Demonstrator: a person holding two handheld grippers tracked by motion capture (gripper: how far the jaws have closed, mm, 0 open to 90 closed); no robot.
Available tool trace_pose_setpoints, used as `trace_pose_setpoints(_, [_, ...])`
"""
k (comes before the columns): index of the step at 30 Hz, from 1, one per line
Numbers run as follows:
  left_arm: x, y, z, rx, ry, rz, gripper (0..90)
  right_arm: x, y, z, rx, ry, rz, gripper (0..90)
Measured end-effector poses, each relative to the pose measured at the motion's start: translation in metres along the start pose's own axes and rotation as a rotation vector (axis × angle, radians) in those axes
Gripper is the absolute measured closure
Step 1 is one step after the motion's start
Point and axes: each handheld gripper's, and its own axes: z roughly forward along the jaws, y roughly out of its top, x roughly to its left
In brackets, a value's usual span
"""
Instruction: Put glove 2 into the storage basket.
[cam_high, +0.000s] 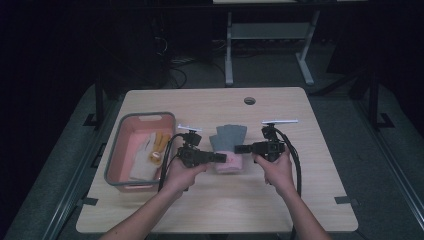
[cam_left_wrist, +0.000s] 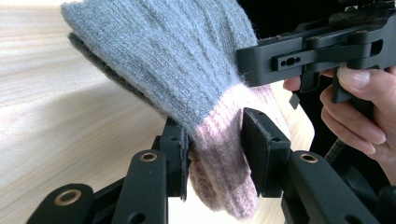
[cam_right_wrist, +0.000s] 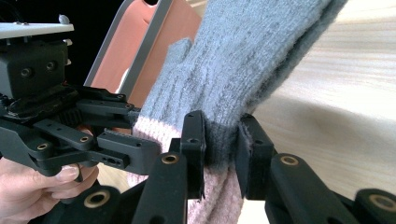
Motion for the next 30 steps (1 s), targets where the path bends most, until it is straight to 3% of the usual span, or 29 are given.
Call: trace_pose_setpoints(30, [0.012,-0.001,-0.036,-0.030,0.021,-0.005,62.9,0.028,0.016,0.023,0.035,0.026,-0.045,74.7])
